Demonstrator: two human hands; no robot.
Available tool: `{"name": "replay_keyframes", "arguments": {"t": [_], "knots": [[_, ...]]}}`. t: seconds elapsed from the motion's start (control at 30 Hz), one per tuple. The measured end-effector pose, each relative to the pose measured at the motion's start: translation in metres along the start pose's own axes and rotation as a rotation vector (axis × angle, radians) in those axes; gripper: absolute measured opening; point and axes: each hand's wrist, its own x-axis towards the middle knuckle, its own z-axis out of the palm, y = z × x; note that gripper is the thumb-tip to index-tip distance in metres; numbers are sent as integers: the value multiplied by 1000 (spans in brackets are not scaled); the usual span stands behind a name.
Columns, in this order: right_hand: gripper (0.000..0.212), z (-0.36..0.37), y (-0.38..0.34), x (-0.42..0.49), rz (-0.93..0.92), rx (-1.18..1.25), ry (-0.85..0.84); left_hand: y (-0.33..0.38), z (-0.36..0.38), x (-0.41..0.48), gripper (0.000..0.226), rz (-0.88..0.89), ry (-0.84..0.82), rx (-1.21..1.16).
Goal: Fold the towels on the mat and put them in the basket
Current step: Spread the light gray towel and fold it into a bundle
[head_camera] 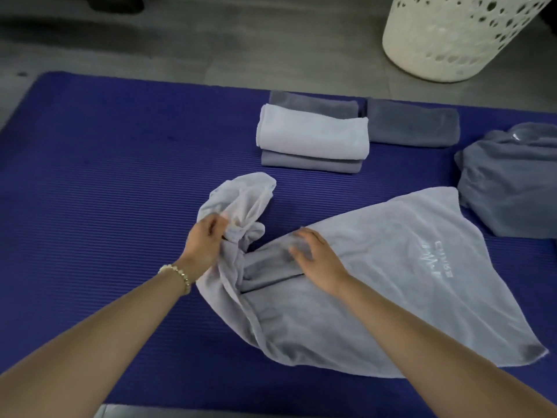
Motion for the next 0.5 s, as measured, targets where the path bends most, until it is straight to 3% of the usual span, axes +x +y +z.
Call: {"name": "replay_keyframes", "arguments": {"t": [0.13, 0.2, 0.3, 0.4, 0.5], "knots": [[50, 17, -43, 12, 63, 175, -117, -14, -49, -8, 49, -154, 107, -202], [50, 27, -65, 19, 33, 188, -181, -28, -76, -18, 41, -122, 187, -155], [49, 44, -97, 30, 17, 215, -268, -59, -115, -35, 22, -38, 143, 20], [46, 69, -125, 45, -29, 184, -300, -98, -144, -43, 56, -165, 152, 147], [34, 89, -138, 63, -98, 179, -116, -123, -163, -50, 63, -423, 75, 294]]}}
